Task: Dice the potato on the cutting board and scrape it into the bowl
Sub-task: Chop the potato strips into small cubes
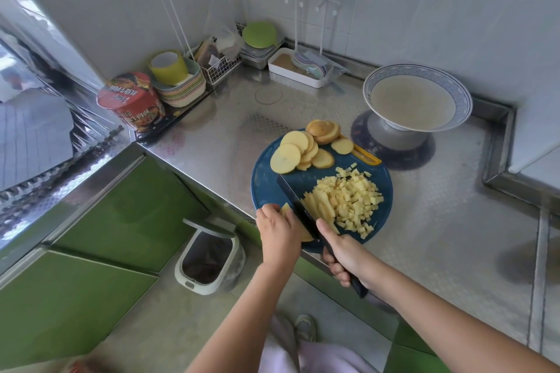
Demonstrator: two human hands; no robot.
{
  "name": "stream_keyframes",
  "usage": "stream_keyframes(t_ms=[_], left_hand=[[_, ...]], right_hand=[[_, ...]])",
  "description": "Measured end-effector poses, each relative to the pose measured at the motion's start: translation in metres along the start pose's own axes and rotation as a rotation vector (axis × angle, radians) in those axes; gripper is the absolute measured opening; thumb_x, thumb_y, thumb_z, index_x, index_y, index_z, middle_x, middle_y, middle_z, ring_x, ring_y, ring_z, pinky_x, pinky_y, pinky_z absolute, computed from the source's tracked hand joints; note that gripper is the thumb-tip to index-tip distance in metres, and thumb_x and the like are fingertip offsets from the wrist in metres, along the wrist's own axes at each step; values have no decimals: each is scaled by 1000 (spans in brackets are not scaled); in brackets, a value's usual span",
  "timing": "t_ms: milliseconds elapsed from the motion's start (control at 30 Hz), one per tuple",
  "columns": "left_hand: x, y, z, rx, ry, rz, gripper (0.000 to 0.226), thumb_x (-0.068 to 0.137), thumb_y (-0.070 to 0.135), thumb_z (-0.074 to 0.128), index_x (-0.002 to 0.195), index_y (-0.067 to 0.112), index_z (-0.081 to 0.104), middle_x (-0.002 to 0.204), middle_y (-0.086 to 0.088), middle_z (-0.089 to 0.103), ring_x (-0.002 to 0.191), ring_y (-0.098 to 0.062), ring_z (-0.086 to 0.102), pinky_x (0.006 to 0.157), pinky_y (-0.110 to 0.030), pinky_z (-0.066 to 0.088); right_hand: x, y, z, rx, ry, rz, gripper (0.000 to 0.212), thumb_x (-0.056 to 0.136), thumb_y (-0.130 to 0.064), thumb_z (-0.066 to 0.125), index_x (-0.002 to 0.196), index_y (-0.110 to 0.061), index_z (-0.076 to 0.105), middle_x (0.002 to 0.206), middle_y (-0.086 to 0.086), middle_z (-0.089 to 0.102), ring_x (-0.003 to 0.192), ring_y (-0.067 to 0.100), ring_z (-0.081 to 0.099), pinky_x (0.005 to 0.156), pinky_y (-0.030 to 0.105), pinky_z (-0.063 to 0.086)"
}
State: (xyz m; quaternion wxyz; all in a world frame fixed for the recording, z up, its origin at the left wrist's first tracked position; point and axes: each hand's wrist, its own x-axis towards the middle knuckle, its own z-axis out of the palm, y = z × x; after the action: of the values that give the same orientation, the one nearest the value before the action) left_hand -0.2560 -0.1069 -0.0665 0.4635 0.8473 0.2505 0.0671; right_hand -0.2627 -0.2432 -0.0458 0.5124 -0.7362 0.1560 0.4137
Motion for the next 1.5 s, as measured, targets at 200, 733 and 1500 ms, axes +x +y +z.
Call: stream_keyframes(t_ms=[200, 733, 1500], left_hand=[[4, 5, -21, 149, -253, -224, 26, 92, 32, 54, 103, 15, 38, 105, -1, 45, 93, -20, 52, 74, -29, 43], [10, 9, -16, -103, -209, -376, 29, 89, 28, 64, 106, 15, 44, 103, -7, 60, 78, -23, 69, 67, -32, 58], [18, 7, -21, -202, -242, -474, 31, 87, 29, 69, 107, 14, 51, 93, -7, 62, 65, -20, 67, 67, -37, 61]], right_hand=[[-1, 2, 2, -31, -7, -12, 68, 90, -75, 35, 59, -15, 37, 45, 0, 32, 37, 16, 30, 40, 24, 29], [-13, -10, -11, -51, -77, -48, 69, 88, -78, 35, 57, -16, 35, 46, 1, 31, 36, 15, 27, 38, 23, 26], [-17, -4, -17, -58, -125, -64, 70, 82, -80, 37, 56, -15, 36, 45, 1, 32, 37, 15, 28, 38, 23, 27]])
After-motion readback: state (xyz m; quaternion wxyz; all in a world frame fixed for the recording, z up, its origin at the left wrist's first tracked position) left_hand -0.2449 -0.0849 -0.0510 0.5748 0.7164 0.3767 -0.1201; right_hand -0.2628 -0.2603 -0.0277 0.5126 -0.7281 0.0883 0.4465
